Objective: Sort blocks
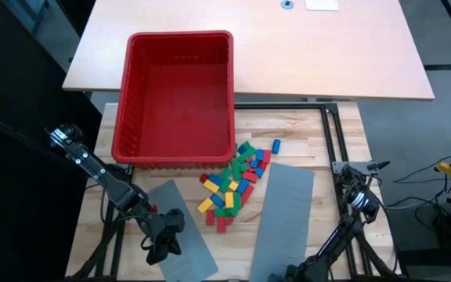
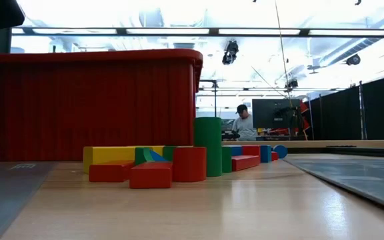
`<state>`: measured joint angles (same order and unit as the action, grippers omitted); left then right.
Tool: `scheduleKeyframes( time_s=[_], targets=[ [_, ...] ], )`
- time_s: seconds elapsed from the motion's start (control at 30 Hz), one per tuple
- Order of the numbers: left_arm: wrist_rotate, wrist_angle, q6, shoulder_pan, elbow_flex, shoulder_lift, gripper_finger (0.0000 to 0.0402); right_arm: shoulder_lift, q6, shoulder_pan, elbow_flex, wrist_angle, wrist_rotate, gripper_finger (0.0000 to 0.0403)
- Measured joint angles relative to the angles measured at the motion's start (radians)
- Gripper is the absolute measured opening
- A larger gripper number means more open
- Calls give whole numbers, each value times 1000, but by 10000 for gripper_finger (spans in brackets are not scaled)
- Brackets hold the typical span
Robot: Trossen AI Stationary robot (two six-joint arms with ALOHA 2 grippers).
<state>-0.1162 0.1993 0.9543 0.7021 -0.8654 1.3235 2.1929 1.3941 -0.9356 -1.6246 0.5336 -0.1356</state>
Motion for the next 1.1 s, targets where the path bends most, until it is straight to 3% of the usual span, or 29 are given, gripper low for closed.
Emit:
scheduleKeyframes(
  time_s=[0.5,0.73,1.1],
  targets=[
    [0,0,-8,0,0,0,0,-1,-120,3,-137,-23,-21,258],
    [0,0,-8,0,0,0,0,-1,-66,8,-140,-43,-22,236],
    [0,0,-22,0,0,0,0,-1,-161,23,-140,-80,0,209]
  ],
)
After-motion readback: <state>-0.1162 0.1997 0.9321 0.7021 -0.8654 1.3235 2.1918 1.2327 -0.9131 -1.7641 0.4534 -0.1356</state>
